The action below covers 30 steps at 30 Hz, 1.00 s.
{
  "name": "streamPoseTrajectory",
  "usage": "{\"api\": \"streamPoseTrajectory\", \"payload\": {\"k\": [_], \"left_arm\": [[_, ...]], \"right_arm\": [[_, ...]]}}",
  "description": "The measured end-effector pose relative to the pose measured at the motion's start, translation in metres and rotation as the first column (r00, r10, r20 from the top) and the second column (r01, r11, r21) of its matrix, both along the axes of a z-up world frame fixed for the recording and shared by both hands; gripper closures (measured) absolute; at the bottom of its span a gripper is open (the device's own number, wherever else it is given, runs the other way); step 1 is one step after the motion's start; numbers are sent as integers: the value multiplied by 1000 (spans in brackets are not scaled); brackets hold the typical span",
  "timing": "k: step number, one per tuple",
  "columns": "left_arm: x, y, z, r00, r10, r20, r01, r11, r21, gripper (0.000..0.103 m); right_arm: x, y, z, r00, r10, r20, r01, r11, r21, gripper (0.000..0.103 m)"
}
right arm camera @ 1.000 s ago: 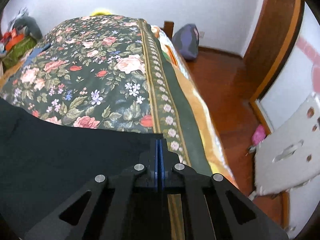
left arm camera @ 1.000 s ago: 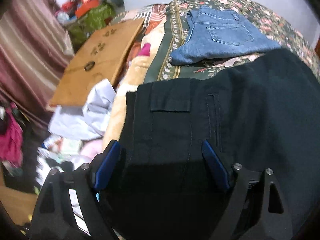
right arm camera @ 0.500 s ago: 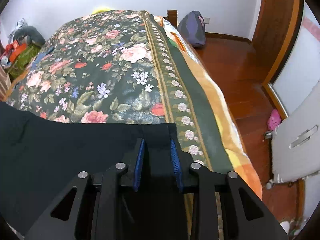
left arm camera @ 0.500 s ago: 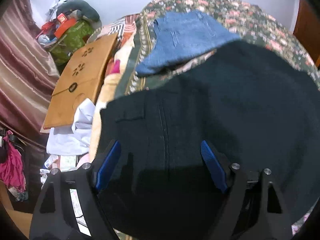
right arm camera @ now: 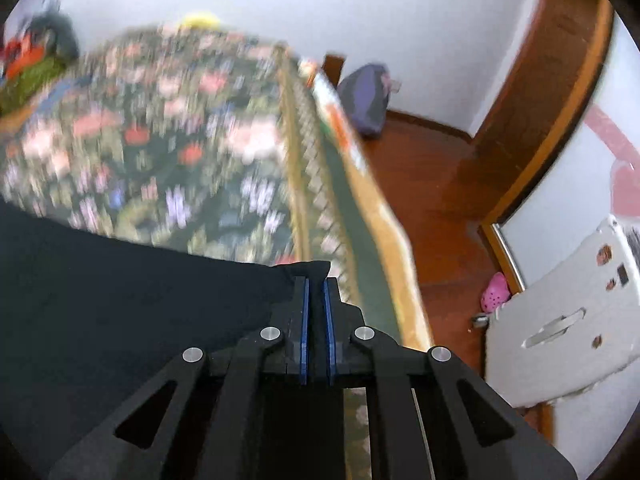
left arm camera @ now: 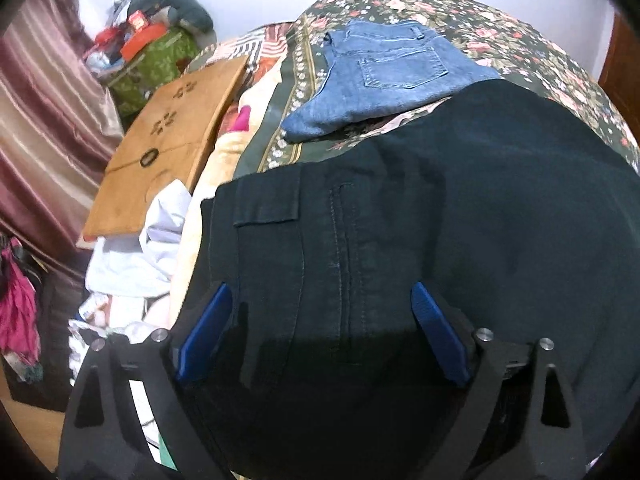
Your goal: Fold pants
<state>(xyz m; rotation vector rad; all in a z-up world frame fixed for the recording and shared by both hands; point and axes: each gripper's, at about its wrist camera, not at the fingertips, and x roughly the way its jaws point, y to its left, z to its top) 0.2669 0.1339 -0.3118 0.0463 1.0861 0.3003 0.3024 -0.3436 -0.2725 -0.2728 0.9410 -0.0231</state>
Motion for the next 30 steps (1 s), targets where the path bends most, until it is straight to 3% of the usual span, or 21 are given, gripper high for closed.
{"api": "streamPoseTrajectory", "payload": {"k": [2, 7, 10, 13, 16, 20, 22, 25, 30], "left_arm": [[0, 2, 3, 1000, 0, -15, 0, 1000, 4, 11], [-4, -12, 30, 999, -53, 1, 53, 996, 75, 13], [-7, -31, 59, 992, -110, 67, 108, 994, 30, 13], [-5, -61, 82, 976, -183, 118, 187, 982, -19, 13], [-1, -93, 92, 957, -259, 129, 268, 962, -59, 13], [4, -145, 85, 925, -368, 96, 374, 926, -56, 13], [3, -166, 80, 907, -414, 77, 417, 908, -40, 13], [-4, -197, 72, 881, -470, 55, 472, 881, -36, 13], [-7, -230, 56, 847, -531, 24, 532, 845, -59, 13]], "right_arm": [[-2, 0, 7, 1000, -2, -6, 2, 1000, -17, 96], [-20, -27, 45, 999, -53, -3, 53, 992, 112, 86], [-44, -43, 69, 996, -86, 19, 81, 976, 203, 66], [-74, -52, 78, 993, -115, 31, 100, 947, 306, 59], [-94, -46, 66, 993, -115, -9, 110, 918, 382, 58], [-103, -21, 24, 993, -71, -96, 93, 965, 246, 58], [-109, -20, 2, 986, -79, -146, 112, 965, 238, 58], [-125, -41, -3, 977, -162, -141, 201, 920, 337, 47], [-145, -63, 4, 955, -256, -148, 293, 876, 382, 47]]}}
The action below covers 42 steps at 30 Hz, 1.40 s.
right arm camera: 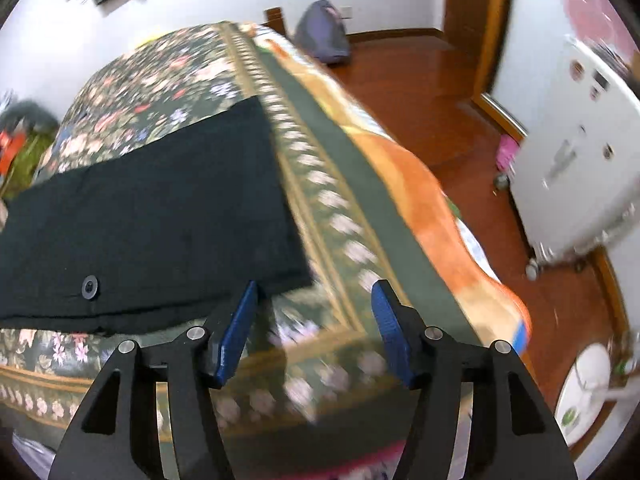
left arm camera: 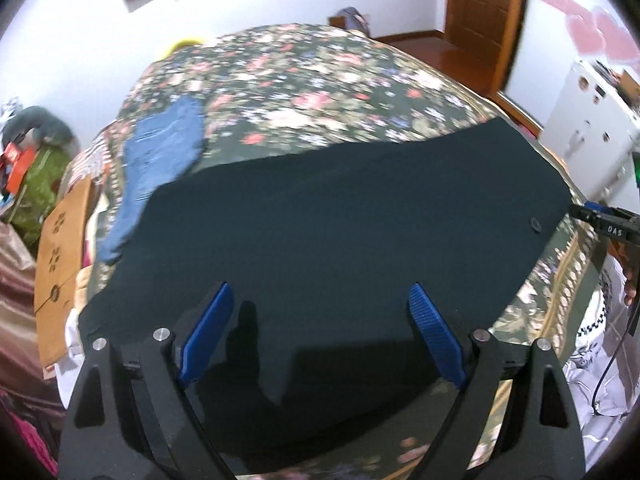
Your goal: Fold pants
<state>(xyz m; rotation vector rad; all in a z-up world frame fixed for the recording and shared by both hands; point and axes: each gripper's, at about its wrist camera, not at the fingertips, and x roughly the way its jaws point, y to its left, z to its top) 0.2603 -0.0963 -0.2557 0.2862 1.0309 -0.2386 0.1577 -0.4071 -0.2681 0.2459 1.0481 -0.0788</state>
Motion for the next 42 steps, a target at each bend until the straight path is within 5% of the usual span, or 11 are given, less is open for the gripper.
{"api": "streamPoseTrajectory", "payload": {"k": [10, 21, 24, 25, 28, 35, 42], "left_arm": [[19, -31, -34, 994, 14, -110, -23, 996, -83, 13], [26, -37, -40, 997, 7, -78, -13, 998, -69, 12], [26, -37, -40, 997, 4, -72, -9, 997, -74, 11], [25, -37, -41, 998, 3, -71, -8, 997, -74, 10], [25, -38, -40, 998, 2, -70, -8, 997, -74, 10], [24, -31, -29, 997, 12, -79, -21, 993, -119, 11], [17, 6, 17, 995, 87, 40, -80, 984, -162, 11]], "right_arm": [[-17, 7, 12, 994, -37, 98, 3, 943, 331, 47], [17, 9, -17, 985, -147, 92, 110, 939, 327, 46], [15, 4, -16, 979, -174, 103, 134, 938, 319, 60], [13, 1, -15, 978, -182, 103, 142, 939, 313, 72], [13, -2, -13, 977, -182, 113, 134, 930, 342, 79], [14, 7, 16, 969, -164, 186, 93, 936, 340, 86], [12, 31, 76, 937, -103, 333, -21, 937, 349, 86]]}}
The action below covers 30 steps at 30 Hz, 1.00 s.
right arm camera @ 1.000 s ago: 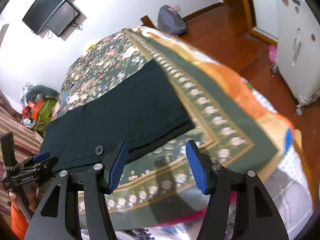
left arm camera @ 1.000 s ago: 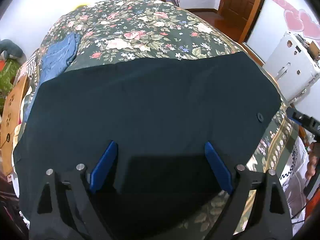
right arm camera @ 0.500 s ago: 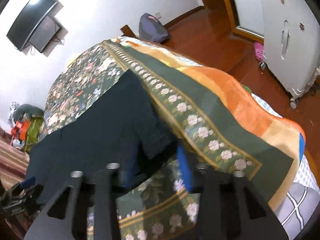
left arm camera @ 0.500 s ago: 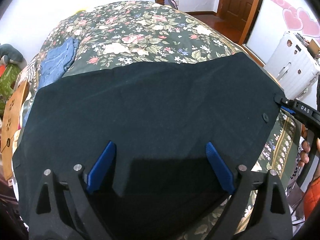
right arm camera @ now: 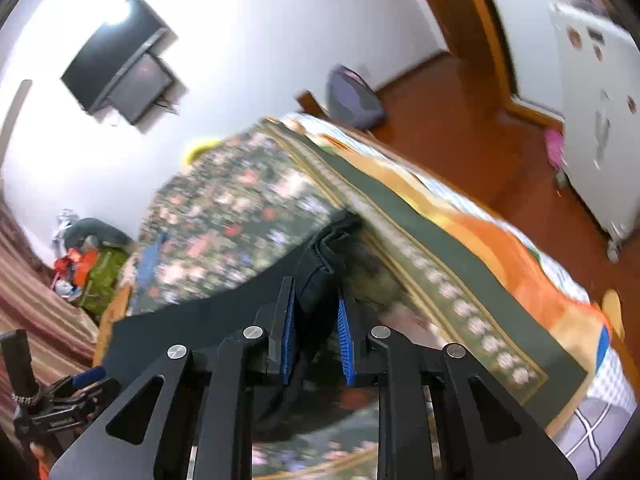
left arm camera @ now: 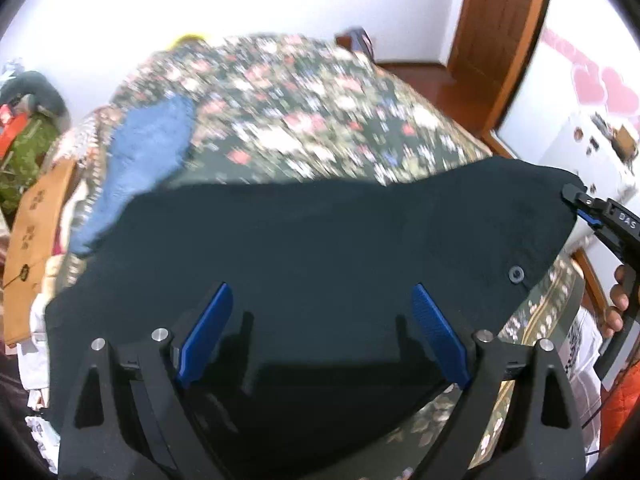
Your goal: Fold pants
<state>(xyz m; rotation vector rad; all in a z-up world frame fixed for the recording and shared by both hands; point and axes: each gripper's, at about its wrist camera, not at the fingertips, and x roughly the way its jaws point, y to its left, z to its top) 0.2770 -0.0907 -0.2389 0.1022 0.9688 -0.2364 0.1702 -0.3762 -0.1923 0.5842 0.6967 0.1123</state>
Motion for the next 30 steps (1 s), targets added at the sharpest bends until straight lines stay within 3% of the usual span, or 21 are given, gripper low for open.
{"api": "streamPoseTrajectory", "payload": {"k": [8, 13, 18, 22, 26, 30], "left_arm": [[-19, 58, 56, 978, 98, 181, -101, 995, 7, 11], [-31, 92, 71, 964, 140, 226, -137, 990, -26, 10], [-42, 127, 73, 951, 200, 238, -191, 980, -61, 10], [-49, 153, 70, 941, 256, 221, -242, 966, -86, 10], [-53, 173, 60, 936, 302, 182, -283, 951, -122, 10], [-51, 181, 52, 936, 320, 145, -302, 944, -133, 10]], "right_arm": [[5, 61, 63, 980, 129, 151, -127, 992, -26, 86], [13, 118, 80, 949, 249, 193, -242, 968, -60, 86], [23, 174, 67, 906, 394, 155, -387, 919, -75, 86], [27, 220, 36, 861, 504, 73, -500, 864, -60, 86], [23, 252, 1, 822, 569, -11, -569, 822, -12, 86], [7, 277, -16, 786, 616, -60, -619, 784, -58, 86]]}}
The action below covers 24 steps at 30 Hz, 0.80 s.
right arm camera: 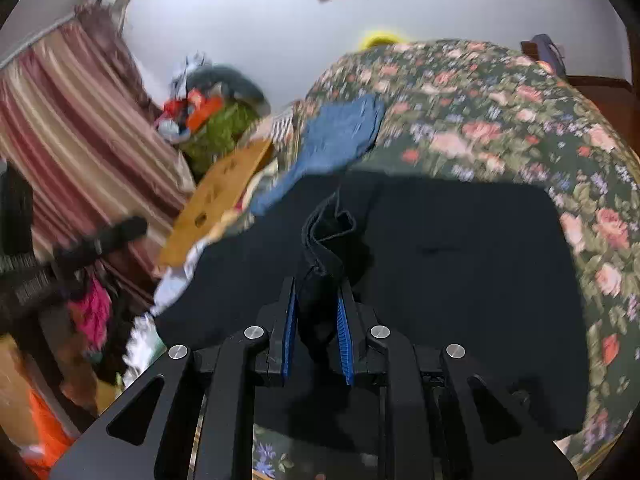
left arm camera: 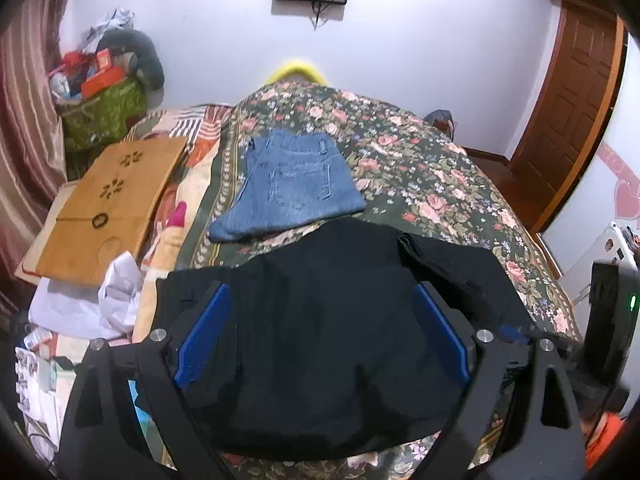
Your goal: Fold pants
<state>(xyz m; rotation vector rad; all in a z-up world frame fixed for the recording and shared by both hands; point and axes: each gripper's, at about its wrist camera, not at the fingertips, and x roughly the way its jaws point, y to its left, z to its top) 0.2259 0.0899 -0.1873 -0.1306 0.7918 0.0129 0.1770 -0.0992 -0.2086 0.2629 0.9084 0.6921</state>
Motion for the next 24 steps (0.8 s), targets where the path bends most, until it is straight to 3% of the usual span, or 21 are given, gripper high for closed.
{"api": "streamPoseTrajectory", "payload": {"k": [4, 8, 12, 15, 18, 21, 23, 24], "left_arm": [[2, -4, -5, 1000, 4, -16, -4, 1000, 0, 10], [12, -16, -9, 999, -23, -43, 22, 999, -26, 10], [21, -38, -10, 996, -71, -56, 71, 997, -9, 11], [28, -58, -8, 990, -133, -52, 134, 991, 8, 11], [35, -85, -12, 974, -216, -63, 217, 976, 20, 20], [45, -114, -27, 952, -287, -109, 291, 956, 25, 37], [50, -132, -44, 930, -327, -166, 336, 942, 28, 68], [53, -140, -54, 922, -331, -198, 345, 938, 36, 74]], "right_arm": [[-15, 8, 4, 997, 54, 51, -51, 997, -66, 86], [-17, 17, -1, 988, 147, 37, -140, 979, -151, 82], [-23, 4, 3, 982, 183, 42, -174, 971, -163, 71], [-23, -23, 18, 983, 139, 118, -116, 976, -183, 62], [-13, -55, 27, 986, 65, 154, -34, 980, -194, 62], [4, -81, 21, 989, 3, 145, 32, 970, -241, 62], [12, -92, 9, 994, -22, 109, 52, 960, -276, 62], [16, -95, 2, 995, -32, 92, 57, 958, -282, 62]]}}
